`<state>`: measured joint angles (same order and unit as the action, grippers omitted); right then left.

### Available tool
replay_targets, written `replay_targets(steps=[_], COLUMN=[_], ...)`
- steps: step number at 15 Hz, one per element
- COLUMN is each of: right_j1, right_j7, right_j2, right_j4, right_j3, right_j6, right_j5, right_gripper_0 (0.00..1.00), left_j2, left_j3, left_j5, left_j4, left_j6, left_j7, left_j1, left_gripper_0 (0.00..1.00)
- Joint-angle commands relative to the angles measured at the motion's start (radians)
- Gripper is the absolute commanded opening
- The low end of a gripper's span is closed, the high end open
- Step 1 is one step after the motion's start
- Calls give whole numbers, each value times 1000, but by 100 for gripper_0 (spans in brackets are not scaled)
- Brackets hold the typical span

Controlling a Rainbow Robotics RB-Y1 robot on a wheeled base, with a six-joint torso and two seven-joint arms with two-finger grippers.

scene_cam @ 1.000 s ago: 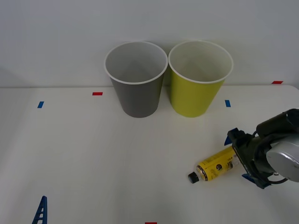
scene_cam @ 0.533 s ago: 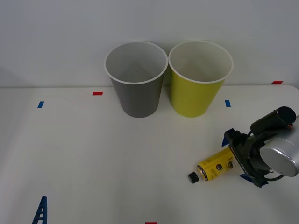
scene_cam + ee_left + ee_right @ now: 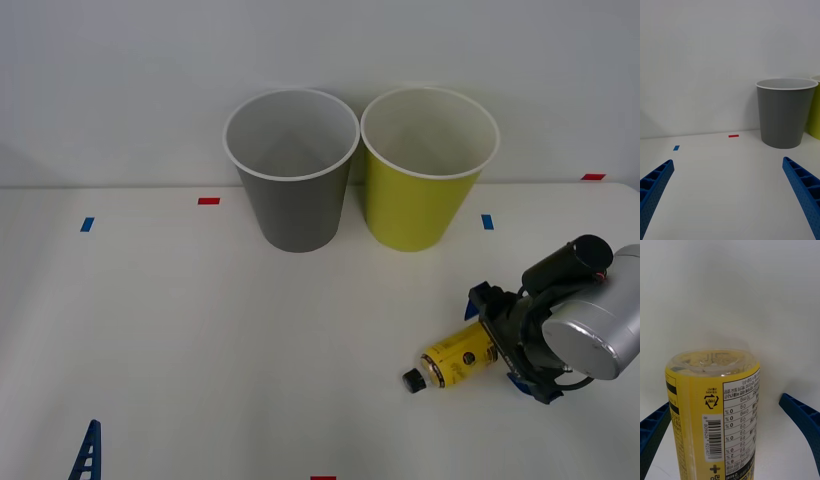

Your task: Put cans in the gray bin and PET bottles in the light green bin.

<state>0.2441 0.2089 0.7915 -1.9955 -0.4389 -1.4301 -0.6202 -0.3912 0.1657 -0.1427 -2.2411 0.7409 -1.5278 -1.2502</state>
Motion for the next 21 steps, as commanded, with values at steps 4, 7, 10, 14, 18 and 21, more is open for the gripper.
replay_targets(steps=[4,7,10,14,18,21], right_j1=[1,8,34,40,40,40], right_j7=[-2,1,-3,-14,-20,-25], right_j2=[0,0,-6,-8,-9,-11], right_j4=[0,1,41,46,44,38], right_j3=[-9,-9,-11,-9,-11,-11], right_j6=[13,13,14,13,11,-23], right_j5=[7,3,-15,-21,-15,-9], right_gripper_0=[100,100,100,0,0,0], left_j2=[0,0,0,0,0,0], left_j3=[0,0,0,0,0,0], left_j5=[0,0,0,0,0,0], left_j4=[0,0,0,0,0,0], left_j6=[0,0,0,0,0,0], left_j7=[0,0,0,0,0,0], left_j1=[0,0,0,0,0,0], left_gripper_0=[100,100,100,100,100,100])
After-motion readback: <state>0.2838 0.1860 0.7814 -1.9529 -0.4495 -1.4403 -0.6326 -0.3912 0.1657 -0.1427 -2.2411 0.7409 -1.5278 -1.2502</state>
